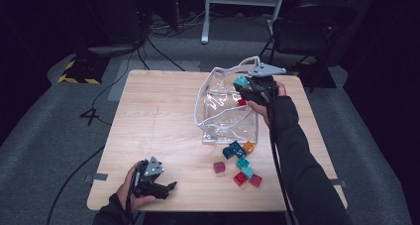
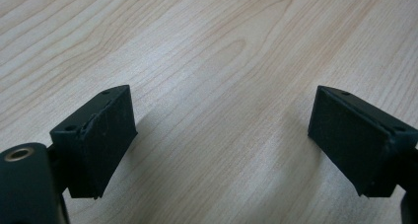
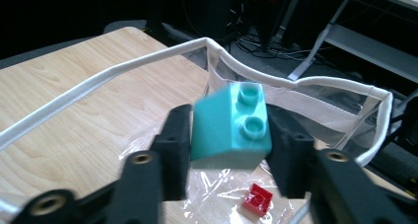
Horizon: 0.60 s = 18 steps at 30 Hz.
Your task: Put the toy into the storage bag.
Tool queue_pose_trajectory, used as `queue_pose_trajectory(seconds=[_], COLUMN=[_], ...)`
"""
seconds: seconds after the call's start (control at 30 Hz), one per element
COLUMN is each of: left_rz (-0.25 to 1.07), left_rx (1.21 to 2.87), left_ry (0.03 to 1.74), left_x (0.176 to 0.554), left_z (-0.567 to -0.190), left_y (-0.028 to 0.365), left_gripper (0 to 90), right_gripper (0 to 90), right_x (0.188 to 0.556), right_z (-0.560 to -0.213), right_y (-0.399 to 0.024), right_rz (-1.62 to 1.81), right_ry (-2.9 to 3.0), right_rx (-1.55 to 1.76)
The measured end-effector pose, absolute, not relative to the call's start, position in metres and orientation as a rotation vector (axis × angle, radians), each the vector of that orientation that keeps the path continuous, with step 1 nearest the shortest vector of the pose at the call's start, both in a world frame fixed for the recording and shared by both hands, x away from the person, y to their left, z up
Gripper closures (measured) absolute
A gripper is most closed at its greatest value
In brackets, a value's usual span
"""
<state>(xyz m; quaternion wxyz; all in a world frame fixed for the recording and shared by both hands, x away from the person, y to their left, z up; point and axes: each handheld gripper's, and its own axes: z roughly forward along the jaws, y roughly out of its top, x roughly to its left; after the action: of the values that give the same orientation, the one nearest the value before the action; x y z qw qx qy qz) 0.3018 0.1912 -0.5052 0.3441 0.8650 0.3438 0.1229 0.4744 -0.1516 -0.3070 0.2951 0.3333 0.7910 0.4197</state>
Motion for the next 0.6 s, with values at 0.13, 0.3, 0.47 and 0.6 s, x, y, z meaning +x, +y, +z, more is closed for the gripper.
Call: queue_pose_trajectory(seconds=[0.13, 0.3, 0.47, 0.6], left_rz=[0.320, 0.322, 0.322, 0.322], left_rx=[2.248, 2.249, 2.250, 2.250], left_ry=[0.893, 0.890, 0.891, 0.891], left_x=[0.302, 0.302, 0.302, 0.302], left_z=[-0.505, -0.505, -0.505, -0.505], left_y=[0.191, 0.191, 0.191, 0.191], left_gripper=[11.0, 11.0, 11.0, 11.1], right_gripper=[49.2, 46.5, 44.2, 41.2], right_x=[0.474, 0.470, 0.465, 0.458], right_z=[-0.307, -0.305, -0.300, -0.298], right_y=[-0.150, -0.151, -0.154, -0.161], right_rz=[1.108, 1.131, 1.155, 1.183], right_ry=[2.085, 2.077, 2.070, 2.069], right_rx=[0.888, 0.884, 0.873, 0.867])
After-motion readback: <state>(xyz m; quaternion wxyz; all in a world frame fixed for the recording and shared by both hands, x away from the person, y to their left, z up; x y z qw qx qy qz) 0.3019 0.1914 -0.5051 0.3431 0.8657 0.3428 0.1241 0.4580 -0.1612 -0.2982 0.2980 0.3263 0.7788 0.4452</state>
